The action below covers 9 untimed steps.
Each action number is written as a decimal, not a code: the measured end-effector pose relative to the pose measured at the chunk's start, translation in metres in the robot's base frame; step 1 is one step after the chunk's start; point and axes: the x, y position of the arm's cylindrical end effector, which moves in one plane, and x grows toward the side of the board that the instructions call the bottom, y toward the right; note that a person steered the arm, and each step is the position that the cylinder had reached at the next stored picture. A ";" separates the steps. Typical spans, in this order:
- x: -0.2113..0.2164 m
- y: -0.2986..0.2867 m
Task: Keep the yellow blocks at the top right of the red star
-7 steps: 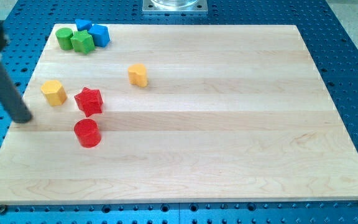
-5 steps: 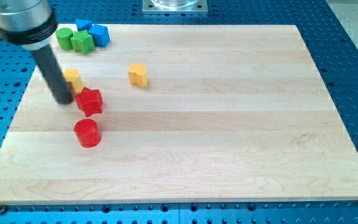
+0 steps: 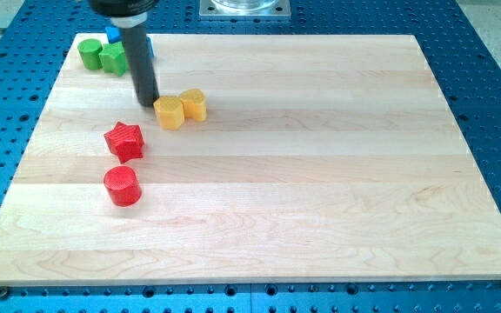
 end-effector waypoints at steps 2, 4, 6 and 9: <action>0.023 0.060; 0.064 0.066; 0.021 0.102; 0.040 0.042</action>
